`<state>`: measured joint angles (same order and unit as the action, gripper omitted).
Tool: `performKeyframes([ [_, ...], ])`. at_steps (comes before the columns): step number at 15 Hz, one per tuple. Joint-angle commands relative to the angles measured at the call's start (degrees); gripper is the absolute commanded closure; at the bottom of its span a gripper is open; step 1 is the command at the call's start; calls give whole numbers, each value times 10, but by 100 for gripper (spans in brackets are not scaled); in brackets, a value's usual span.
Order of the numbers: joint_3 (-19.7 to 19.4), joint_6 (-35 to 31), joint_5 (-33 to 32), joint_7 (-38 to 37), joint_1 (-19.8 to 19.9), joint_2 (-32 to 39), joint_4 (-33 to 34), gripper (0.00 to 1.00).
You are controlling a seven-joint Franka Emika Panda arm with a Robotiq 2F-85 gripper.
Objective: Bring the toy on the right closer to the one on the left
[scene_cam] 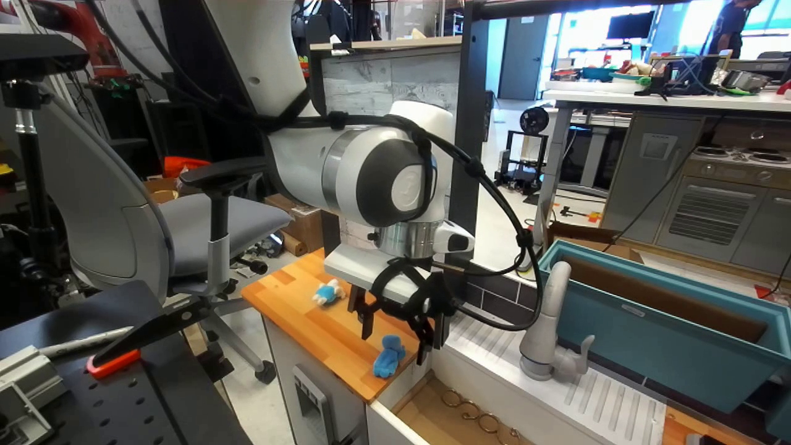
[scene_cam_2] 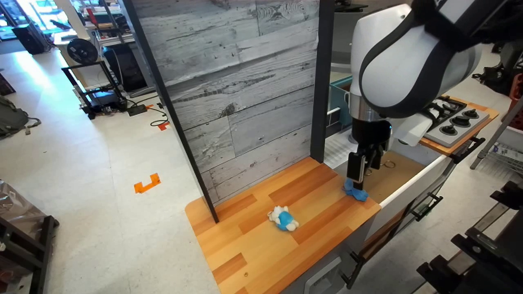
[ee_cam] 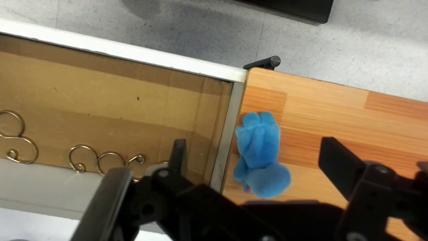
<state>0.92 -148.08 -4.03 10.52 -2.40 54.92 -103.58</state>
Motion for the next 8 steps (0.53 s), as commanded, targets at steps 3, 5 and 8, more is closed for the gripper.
performKeyframes([
  [3, -11, 42, -37, -7, -21, 61, 81, 0],
  [5, -14, 44, -50, -6, -29, 74, 97, 26],
  [8, -19, 40, -73, -3, -42, 82, 110, 50],
])
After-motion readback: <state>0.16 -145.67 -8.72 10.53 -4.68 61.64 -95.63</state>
